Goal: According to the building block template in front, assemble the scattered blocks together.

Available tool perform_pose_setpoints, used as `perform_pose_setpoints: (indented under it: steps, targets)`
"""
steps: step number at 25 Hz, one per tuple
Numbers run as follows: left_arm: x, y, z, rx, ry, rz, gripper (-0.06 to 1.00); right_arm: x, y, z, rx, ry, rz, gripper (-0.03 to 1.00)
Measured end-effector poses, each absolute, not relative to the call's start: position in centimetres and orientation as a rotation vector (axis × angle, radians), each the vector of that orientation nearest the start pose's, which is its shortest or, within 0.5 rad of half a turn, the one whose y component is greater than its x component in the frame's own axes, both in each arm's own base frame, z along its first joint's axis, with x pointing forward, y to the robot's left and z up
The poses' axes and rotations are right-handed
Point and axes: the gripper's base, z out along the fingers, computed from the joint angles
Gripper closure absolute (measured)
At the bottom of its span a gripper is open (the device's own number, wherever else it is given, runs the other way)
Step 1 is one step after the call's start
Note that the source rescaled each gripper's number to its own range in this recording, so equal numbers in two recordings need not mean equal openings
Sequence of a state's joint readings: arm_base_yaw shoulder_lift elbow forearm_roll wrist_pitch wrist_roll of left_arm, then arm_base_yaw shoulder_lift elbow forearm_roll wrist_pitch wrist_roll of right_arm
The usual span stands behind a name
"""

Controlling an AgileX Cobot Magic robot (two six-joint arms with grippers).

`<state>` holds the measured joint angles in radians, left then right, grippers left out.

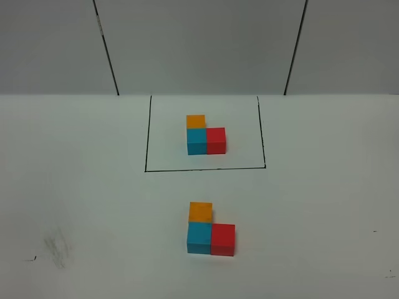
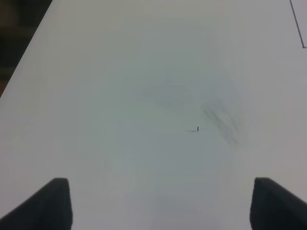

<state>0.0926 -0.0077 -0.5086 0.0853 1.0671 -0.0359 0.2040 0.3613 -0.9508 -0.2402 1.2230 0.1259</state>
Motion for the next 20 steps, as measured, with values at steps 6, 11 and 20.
perform_pose_setpoints:
  steps: [6,11,20]
  targets:
    - [-0.8,0.6,27.9,-0.136,2.03,0.138,0.23,0.6,-1.7,33.9,-0.056,2.169,-0.07,0.24]
    - [-0.8,0.6,27.9,-0.136,2.03,0.138,0.23,0.2,-1.3,30.9,-0.072,2.161,-0.005,0.25]
    - [-0.8,0.6,27.9,-0.136,2.03,0.138,0.23,0.0,-0.9,27.9,-0.129,2.076,0.034,0.25]
